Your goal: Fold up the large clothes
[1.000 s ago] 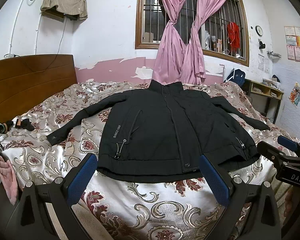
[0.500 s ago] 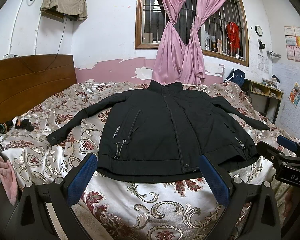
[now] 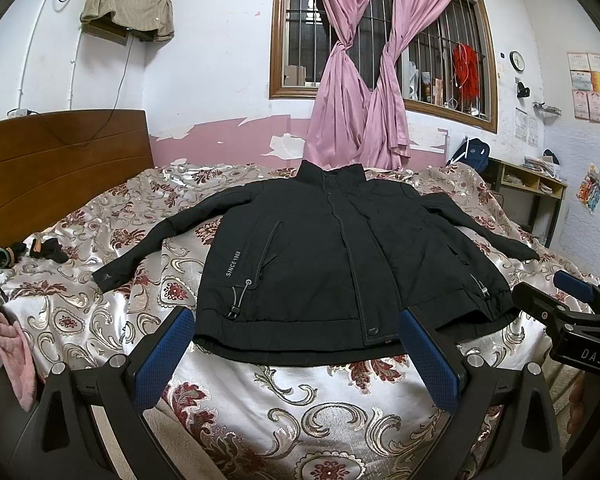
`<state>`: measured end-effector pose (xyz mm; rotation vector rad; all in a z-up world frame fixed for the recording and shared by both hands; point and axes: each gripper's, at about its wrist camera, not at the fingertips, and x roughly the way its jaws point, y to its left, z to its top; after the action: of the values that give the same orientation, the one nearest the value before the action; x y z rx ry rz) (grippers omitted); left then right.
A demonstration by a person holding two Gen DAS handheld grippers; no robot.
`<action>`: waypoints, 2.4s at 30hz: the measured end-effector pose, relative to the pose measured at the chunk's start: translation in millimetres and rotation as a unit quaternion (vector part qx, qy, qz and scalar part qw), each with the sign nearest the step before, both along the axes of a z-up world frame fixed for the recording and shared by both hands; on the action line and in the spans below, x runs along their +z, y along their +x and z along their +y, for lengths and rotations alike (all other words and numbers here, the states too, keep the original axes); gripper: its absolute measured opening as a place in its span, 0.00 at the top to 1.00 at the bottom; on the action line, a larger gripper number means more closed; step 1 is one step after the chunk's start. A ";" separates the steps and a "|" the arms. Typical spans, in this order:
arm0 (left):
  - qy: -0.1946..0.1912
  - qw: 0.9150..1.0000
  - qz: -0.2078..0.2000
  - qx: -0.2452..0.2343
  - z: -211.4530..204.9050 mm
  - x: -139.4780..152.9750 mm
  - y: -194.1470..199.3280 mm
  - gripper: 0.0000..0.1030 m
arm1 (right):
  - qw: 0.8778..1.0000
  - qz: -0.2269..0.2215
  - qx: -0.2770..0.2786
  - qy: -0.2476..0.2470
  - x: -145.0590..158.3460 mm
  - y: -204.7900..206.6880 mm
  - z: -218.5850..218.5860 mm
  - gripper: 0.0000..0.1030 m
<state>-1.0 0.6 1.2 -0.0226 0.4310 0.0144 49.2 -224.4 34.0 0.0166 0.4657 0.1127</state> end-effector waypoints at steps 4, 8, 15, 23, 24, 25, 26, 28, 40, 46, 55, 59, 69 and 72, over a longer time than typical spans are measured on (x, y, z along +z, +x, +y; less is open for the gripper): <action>0.000 1.000 0.000 0.000 0.2 0.1 0.0 0.00 | 1.000 0.000 0.000 0.000 0.2 0.0 0.1 0.01; -0.001 1.000 0.000 0.000 -0.2 -0.1 0.0 0.00 | 1.000 0.000 0.000 0.000 -0.1 0.4 -0.2 0.01; -0.003 1.000 0.003 0.005 -1.5 5.0 7.4 0.00 | 1.000 0.004 -0.001 -0.002 3.9 5.2 0.4 0.01; -0.001 0.999 0.028 0.023 -3.8 15.6 61.9 0.00 | 1.000 0.021 -0.009 -0.009 6.8 35.5 -3.3 0.01; 0.001 0.999 0.032 0.025 -5.3 16.9 70.4 0.00 | 1.000 0.022 -0.010 -0.009 6.9 41.6 -5.5 0.01; 0.001 0.999 0.036 0.025 -6.9 18.0 78.5 0.00 | 1.000 0.025 -0.012 -0.010 7.2 48.9 -8.9 0.01; 0.002 0.999 0.040 0.025 -8.0 18.3 87.3 0.00 | 0.999 0.026 -0.014 -0.012 6.7 53.7 -12.1 0.01; -0.002 0.998 0.054 0.031 -11.6 18.4 106.2 0.00 | 0.999 0.033 -0.020 -0.012 5.5 69.0 -22.8 0.01; -0.001 0.994 0.109 0.003 -61.7 2.3 218.9 0.00 | 0.988 0.059 -0.144 0.007 0.6 160.2 -146.2 0.01; 0.002 0.992 0.112 -0.055 -105.6 0.9 280.2 0.00 | 0.967 0.072 -0.228 0.092 -18.5 214.1 -229.3 0.01; 0.032 0.982 0.137 -0.122 -184.5 -16.6 356.8 0.01 | 0.944 0.105 -0.236 0.207 -79.7 284.5 -325.6 0.01; 0.045 0.979 0.148 -0.131 -207.0 -22.0 386.2 0.01 | 0.917 0.163 -0.247 0.269 -118.3 319.1 -368.3 0.01; 0.014 0.967 0.162 -0.197 -252.4 -31.2 454.4 0.01 | 0.871 0.146 -0.265 0.386 -165.9 368.5 -416.4 0.01; 0.006 0.965 0.151 -0.212 -267.3 -28.4 473.9 0.01 | 0.847 0.144 -0.290 0.422 -176.9 384.0 -424.3 0.07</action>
<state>472.9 -266.7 -27.2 0.0853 0.7351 -0.4062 433.2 -648.7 -142.9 1.0551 0.6631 -0.2971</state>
